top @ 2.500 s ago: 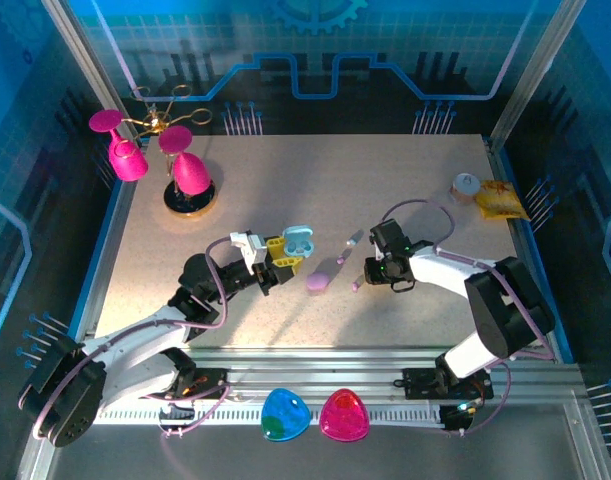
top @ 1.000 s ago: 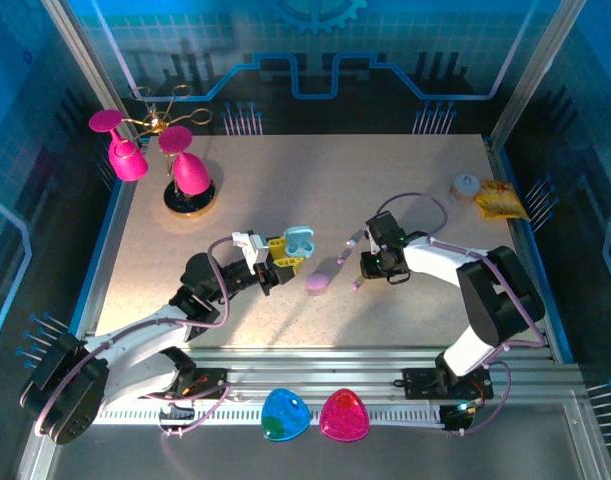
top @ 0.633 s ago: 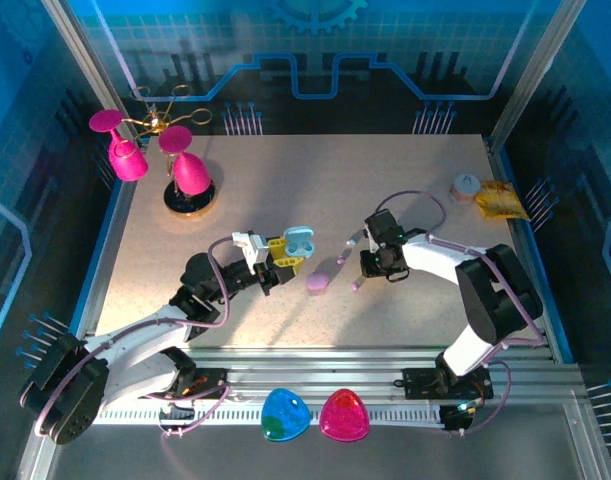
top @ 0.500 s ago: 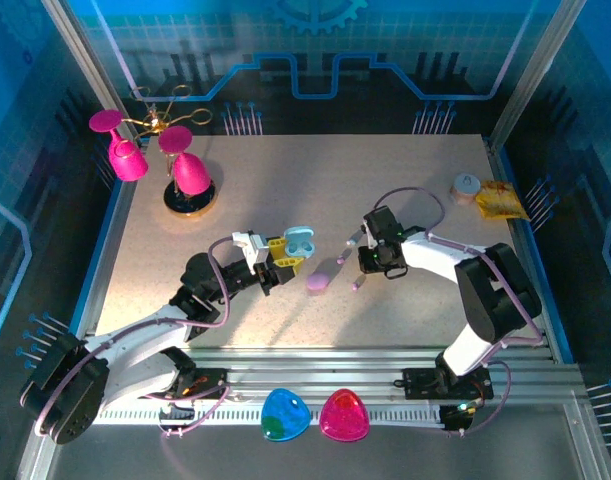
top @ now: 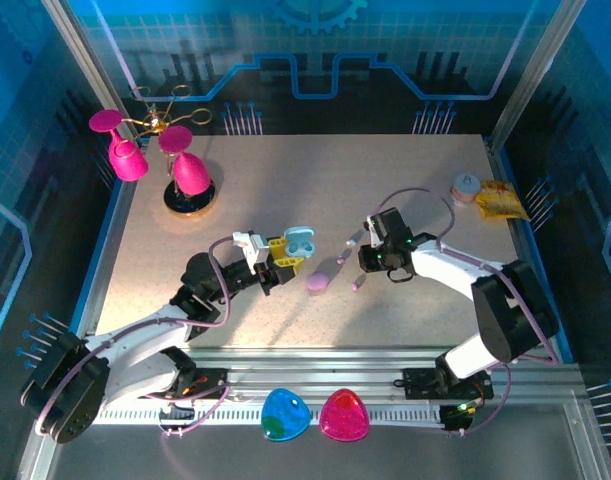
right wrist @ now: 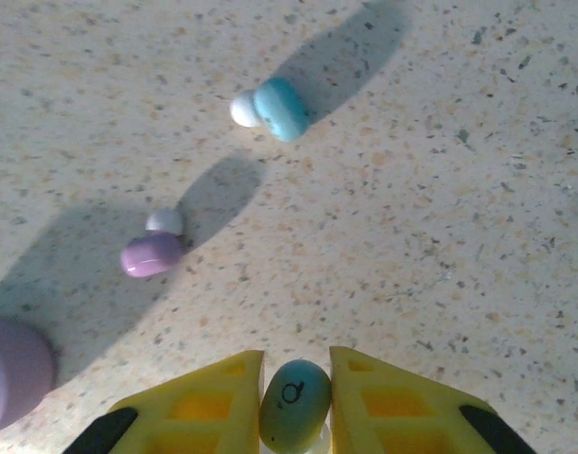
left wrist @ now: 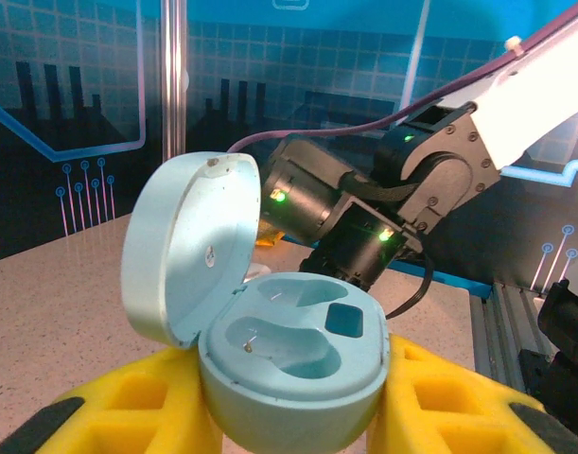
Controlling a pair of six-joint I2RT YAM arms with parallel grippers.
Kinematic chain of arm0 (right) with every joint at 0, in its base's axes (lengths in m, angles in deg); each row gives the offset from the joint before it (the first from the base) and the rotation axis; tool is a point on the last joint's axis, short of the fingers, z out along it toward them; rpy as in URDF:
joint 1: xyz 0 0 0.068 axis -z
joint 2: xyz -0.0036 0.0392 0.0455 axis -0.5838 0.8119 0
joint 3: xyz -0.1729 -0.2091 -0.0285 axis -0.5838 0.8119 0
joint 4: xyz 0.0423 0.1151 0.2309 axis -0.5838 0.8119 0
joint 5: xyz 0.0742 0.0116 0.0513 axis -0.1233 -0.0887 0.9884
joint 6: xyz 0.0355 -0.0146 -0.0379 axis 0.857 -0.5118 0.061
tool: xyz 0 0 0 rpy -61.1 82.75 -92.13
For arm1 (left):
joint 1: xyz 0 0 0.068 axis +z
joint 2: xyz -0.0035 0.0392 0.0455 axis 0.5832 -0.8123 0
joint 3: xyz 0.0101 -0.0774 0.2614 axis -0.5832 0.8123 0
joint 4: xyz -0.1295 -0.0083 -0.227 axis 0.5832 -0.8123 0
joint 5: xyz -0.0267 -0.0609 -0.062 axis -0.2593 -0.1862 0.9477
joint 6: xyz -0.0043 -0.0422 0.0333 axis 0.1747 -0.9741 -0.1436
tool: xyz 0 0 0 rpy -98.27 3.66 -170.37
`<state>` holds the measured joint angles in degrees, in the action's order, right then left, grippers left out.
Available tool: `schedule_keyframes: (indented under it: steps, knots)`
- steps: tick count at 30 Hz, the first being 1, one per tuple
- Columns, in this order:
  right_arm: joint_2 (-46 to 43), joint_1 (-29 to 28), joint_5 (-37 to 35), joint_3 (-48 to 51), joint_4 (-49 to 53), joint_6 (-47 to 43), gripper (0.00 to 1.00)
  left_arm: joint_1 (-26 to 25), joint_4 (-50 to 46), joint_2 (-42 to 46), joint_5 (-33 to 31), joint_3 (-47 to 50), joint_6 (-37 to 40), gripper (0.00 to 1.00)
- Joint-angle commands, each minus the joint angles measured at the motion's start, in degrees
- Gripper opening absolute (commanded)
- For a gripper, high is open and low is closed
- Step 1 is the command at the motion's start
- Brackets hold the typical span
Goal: Insert wireless bluetooth earbuds into charging case
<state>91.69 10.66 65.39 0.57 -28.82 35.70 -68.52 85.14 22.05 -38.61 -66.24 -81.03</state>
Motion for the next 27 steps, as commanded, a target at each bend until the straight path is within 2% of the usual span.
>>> schedule_keyframes:
  steps: [1,6,13,20,27]
  knots:
    - [-5.17,-0.21,5.42,2.44,-4.1,-0.86,0.16,0.23,3.28,-0.53,0.17,-0.9,0.3,0.21]
    - [-13.79,-1.16,12.07,5.2,-8.05,-0.54,0.17,0.25,4.26,-1.44,0.43,-1.4,-0.19,0.21]
    - [-23.61,-3.11,17.27,4.1,-6.84,0.98,0.17,0.22,5.19,-2.8,0.76,-2.38,-0.54,0.21]
    - [-28.61,-3.59,20.52,2.4,-6.02,1.02,0.17,0.2,5.24,-3.12,1.08,-3.64,-0.9,0.21]
    - [-30.62,-3.67,25.08,2.76,-9.6,2.32,0.18,-0.12,4.99,-3.2,1.17,-4.28,-0.89,0.2]
